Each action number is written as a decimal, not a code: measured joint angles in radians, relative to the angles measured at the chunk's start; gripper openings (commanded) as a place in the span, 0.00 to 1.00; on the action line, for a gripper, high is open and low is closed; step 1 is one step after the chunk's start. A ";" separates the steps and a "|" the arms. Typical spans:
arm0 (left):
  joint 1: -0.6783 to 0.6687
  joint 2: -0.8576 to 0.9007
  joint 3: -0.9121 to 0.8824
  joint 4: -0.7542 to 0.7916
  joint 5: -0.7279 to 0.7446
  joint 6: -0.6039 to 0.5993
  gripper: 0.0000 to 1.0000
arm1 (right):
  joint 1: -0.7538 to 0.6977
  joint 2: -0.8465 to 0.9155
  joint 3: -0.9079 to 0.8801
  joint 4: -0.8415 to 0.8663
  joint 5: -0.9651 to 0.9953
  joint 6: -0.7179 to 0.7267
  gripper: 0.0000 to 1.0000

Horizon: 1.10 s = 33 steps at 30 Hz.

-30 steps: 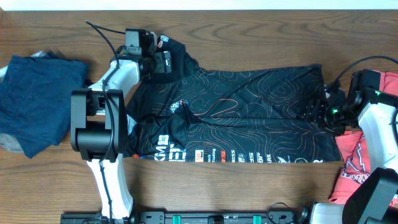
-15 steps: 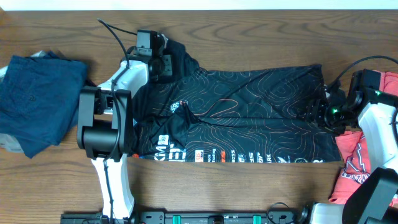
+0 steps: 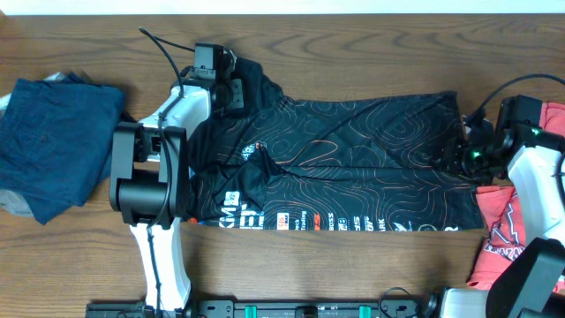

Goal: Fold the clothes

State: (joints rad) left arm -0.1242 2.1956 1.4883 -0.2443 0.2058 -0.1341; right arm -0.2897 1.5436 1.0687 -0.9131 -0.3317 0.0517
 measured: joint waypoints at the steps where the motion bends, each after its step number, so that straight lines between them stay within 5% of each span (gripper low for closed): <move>1: 0.002 0.000 0.002 -0.009 0.000 -0.001 0.06 | 0.004 0.002 0.000 0.008 0.014 0.000 0.45; 5: 0.012 -0.014 0.004 -0.069 0.007 -0.008 0.06 | 0.013 0.043 0.017 0.066 0.070 0.016 0.53; 19: 0.018 -0.123 0.003 -0.243 0.114 -0.023 0.06 | 0.040 0.446 0.400 0.370 0.147 0.076 0.60; 25: 0.018 -0.155 0.004 -0.277 0.128 -0.023 0.06 | 0.047 0.589 0.431 0.511 0.192 0.147 0.61; 30: 0.018 -0.155 0.003 -0.284 0.129 -0.023 0.06 | 0.047 0.635 0.431 0.590 0.223 0.202 0.60; 33: 0.018 -0.155 0.004 -0.292 0.129 -0.023 0.06 | 0.047 0.641 0.432 0.624 0.235 0.219 0.42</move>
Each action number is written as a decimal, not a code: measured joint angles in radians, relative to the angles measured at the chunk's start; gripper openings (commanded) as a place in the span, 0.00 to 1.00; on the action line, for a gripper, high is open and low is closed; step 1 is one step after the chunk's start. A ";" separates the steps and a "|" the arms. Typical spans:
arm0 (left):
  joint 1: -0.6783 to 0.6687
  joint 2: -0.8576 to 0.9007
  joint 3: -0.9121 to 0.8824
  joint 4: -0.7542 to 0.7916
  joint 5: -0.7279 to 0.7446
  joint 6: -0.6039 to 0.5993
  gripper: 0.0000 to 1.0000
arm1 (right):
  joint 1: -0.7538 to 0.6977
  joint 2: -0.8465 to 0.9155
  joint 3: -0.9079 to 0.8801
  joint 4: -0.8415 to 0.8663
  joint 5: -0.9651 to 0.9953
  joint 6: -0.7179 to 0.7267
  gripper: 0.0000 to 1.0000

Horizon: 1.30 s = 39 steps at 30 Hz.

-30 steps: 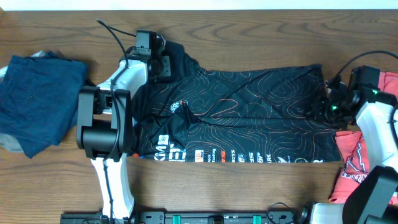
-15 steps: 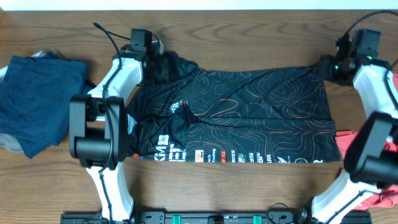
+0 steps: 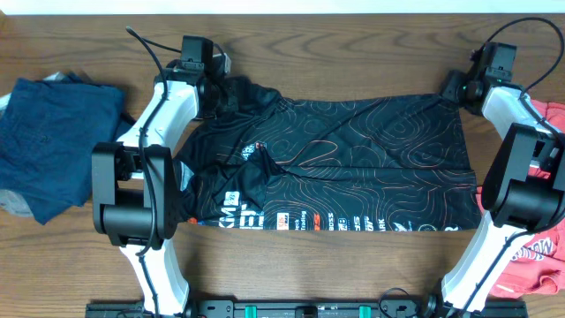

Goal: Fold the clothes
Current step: 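Fold the jersey's top half down toward the bottom edge with both grippers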

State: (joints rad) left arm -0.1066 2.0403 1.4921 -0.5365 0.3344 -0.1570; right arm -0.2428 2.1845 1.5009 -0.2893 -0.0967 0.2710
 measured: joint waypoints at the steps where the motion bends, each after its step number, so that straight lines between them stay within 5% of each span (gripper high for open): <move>1: 0.000 0.000 0.000 -0.002 0.000 0.000 0.06 | 0.000 0.001 0.000 0.003 0.002 0.002 0.31; 3: 0.000 0.000 0.000 -0.006 0.000 0.000 0.06 | 0.000 0.002 0.001 0.005 0.004 0.010 0.02; 4: 0.000 0.000 0.000 -0.006 0.000 0.000 0.06 | 0.000 0.002 0.001 0.003 0.006 0.013 0.01; 6: 0.000 0.000 0.000 -0.006 0.000 0.000 0.06 | 0.000 0.002 0.002 0.002 0.007 0.019 0.03; 11: 0.000 0.000 0.000 -0.006 0.000 0.000 0.06 | 0.000 0.002 0.002 -0.028 0.010 0.030 0.35; 14: 0.000 0.000 0.000 -0.006 0.000 0.000 0.06 | 0.000 0.002 0.002 -0.036 0.012 0.031 0.42; 24: 0.000 0.000 0.000 -0.006 0.000 0.000 0.06 | 0.000 0.002 0.003 -0.061 0.014 0.031 0.01; 39: 0.030 -0.034 0.000 -0.119 0.000 0.000 0.06 | -0.003 -0.053 0.009 -0.231 0.031 0.032 0.01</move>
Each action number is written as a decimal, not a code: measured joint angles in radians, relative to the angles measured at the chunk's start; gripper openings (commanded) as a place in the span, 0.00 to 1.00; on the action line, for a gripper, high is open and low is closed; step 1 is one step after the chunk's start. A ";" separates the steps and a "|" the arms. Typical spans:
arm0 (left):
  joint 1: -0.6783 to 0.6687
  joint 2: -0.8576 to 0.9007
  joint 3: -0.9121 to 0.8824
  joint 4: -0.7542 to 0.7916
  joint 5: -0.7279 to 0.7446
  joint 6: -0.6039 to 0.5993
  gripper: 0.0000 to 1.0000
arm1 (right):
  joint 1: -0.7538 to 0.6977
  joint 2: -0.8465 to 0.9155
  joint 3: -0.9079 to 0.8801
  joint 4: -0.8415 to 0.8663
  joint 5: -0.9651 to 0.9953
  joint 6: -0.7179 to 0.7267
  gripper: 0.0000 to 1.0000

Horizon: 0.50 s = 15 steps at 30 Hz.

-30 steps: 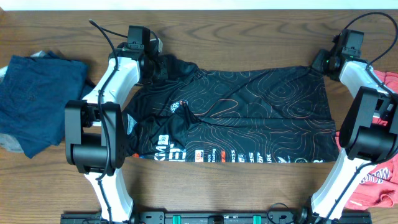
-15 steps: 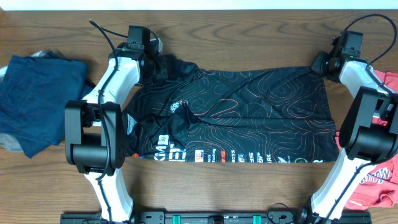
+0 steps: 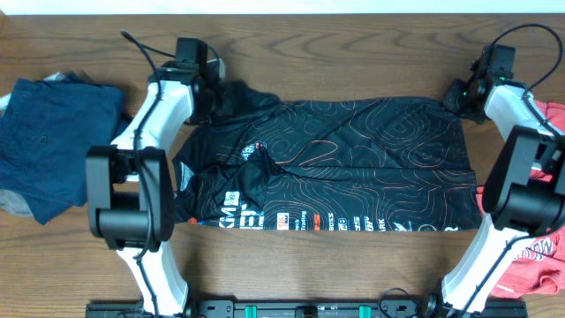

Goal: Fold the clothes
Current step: 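Fold the jersey's top half down toward the bottom edge with both grippers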

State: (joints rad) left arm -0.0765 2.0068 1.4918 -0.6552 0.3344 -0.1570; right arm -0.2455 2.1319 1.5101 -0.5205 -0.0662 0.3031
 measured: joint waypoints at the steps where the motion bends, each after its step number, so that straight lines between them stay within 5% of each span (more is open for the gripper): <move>1: 0.004 -0.015 0.000 -0.025 0.000 0.000 0.06 | 0.000 -0.020 0.000 -0.025 0.000 0.000 0.01; 9: 0.010 -0.137 0.000 -0.248 0.004 0.000 0.06 | 0.000 -0.274 0.010 -0.365 0.061 0.000 0.01; 15: 0.010 -0.142 0.000 -0.441 0.002 0.001 0.06 | 0.000 -0.306 0.012 -0.670 0.154 0.000 0.01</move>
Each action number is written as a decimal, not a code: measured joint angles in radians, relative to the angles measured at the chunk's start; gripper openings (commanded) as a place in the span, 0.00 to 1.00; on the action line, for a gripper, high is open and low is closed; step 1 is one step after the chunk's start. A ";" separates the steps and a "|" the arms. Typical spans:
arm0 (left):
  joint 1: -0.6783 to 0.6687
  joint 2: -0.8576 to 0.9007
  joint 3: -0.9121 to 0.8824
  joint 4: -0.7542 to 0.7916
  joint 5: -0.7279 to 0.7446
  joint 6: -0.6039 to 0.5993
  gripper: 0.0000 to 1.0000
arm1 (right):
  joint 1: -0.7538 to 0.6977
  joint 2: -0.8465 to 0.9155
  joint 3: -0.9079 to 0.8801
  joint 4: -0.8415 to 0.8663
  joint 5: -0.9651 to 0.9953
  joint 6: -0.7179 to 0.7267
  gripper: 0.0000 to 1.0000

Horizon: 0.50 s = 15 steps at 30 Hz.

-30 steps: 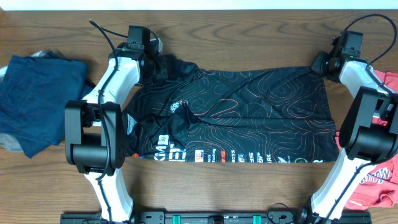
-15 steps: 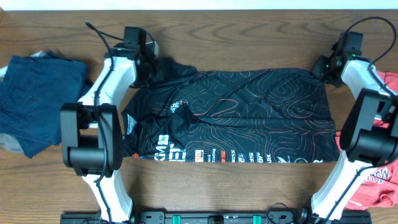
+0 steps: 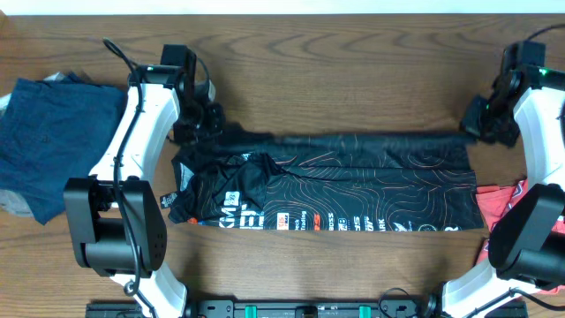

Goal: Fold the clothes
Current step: 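Fold the jersey's top half down toward the bottom edge with both grippers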

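A black jersey (image 3: 353,190) with orange contour lines and sponsor print lies across the middle of the table. Its far edge (image 3: 344,140) is raised into a taut band running between the two grippers, over the rest of the cloth. At the band's left end, my left gripper (image 3: 208,126) is shut on the jersey's far-left corner. My right gripper (image 3: 472,126) is shut on the far-right corner at the other end. The fingertips themselves are hidden by cloth and wrists.
A folded dark blue garment (image 3: 55,141) lies at the left edge of the table. A red garment (image 3: 523,252) lies at the right, partly under the right arm. Bare wood table (image 3: 335,62) shows beyond the jersey.
Both grippers have moved toward the near side, and the jersey's far edge has come with them. It now hangs as a straight band over the jersey's middle instead of lying flat at the far side.
At first the left gripper was at the jersey's far-left shoulder and the right one at the right edge. Then the right gripper was at the far-right corner. Both stayed at the far corners, and now hold the far edge drawn nearer.
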State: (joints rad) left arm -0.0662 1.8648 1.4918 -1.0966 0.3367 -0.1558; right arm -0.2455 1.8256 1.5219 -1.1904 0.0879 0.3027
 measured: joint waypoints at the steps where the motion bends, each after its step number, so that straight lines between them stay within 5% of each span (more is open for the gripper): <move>1: 0.000 0.000 0.000 -0.027 -0.003 0.000 0.06 | 0.000 0.000 -0.002 -0.042 0.016 0.000 0.01; 15: 0.000 0.000 -0.019 -0.267 -0.095 0.000 0.06 | -0.058 0.000 -0.122 -0.206 0.137 -0.022 0.01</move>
State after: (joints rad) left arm -0.0662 1.8648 1.4731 -1.3632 0.2420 -0.1558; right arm -0.3031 1.8256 1.3994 -1.3968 0.2249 0.2810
